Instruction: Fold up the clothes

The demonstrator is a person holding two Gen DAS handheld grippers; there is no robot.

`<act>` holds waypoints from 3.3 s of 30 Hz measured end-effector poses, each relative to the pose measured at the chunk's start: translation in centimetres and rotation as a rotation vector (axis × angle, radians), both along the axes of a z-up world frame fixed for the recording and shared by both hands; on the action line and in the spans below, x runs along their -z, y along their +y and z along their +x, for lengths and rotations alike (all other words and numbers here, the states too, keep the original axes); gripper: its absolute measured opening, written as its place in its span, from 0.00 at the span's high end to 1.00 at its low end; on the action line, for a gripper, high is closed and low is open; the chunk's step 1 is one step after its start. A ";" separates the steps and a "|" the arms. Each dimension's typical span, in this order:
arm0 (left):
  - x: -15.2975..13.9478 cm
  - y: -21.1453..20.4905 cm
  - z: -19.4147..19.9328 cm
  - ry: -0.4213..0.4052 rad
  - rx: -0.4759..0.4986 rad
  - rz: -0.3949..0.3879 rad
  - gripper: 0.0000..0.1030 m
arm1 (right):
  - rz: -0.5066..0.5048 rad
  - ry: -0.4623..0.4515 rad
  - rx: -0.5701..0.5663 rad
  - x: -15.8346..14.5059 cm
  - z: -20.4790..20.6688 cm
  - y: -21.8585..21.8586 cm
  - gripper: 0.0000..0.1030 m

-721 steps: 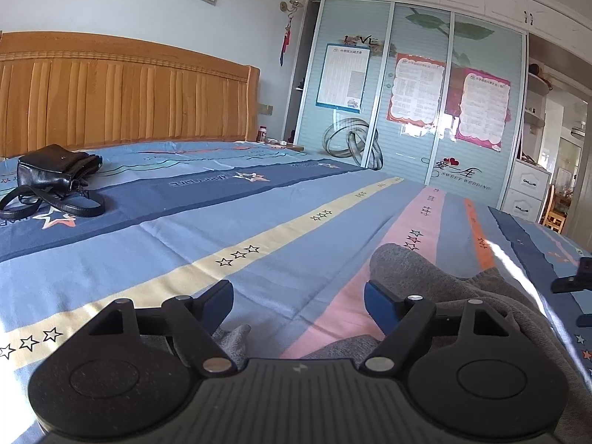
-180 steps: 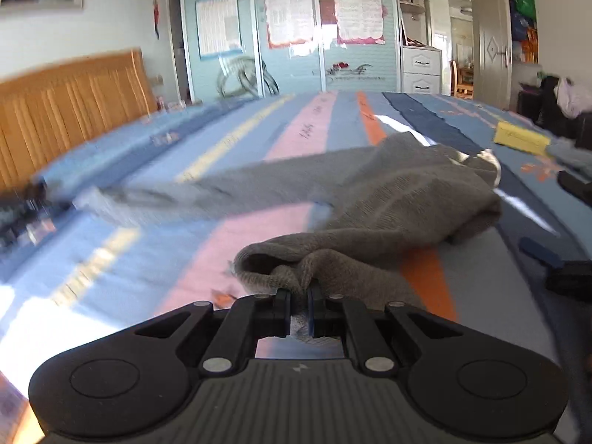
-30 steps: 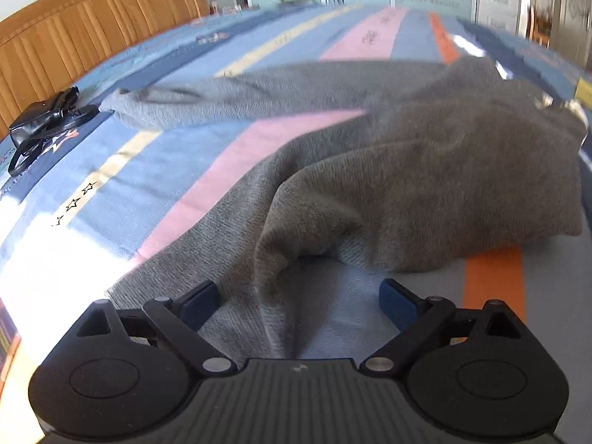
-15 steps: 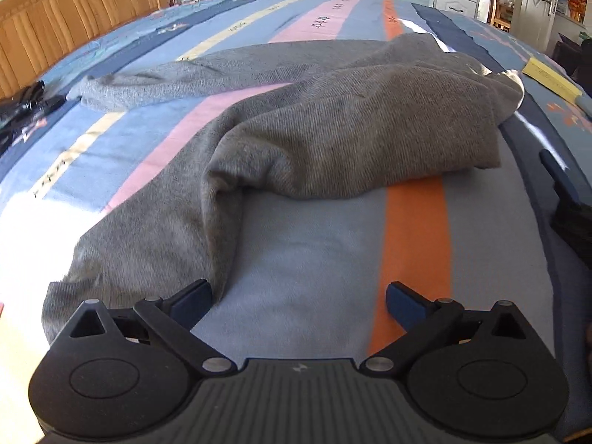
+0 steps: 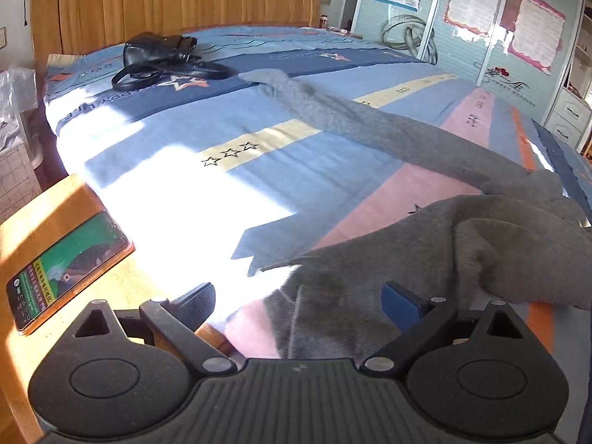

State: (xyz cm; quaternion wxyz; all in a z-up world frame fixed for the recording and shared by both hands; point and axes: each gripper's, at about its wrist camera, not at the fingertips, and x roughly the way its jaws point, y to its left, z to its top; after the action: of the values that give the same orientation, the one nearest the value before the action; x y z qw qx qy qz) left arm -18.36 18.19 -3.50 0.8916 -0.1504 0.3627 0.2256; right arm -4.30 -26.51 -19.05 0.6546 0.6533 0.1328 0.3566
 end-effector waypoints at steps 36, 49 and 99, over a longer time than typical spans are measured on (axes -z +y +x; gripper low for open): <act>1.4 -2.2 2.1 -0.040 0.339 0.254 0.91 | -0.007 -0.005 0.003 0.0 -0.1 -0.1 0.19; 1.8 1.4 10.3 0.109 0.212 0.525 0.79 | -0.032 -0.007 -0.001 -0.3 -0.1 -0.1 0.19; 4.6 -7.3 20.2 -0.332 -0.196 -0.317 0.14 | -1.263 0.132 0.085 -15.2 32.2 5.6 0.21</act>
State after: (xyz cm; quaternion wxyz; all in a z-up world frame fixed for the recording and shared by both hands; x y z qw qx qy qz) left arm 1.80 10.87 -8.11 0.8781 -0.3580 0.2257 0.2233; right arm 27.92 -20.91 -3.87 0.9176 0.1665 0.3317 0.1421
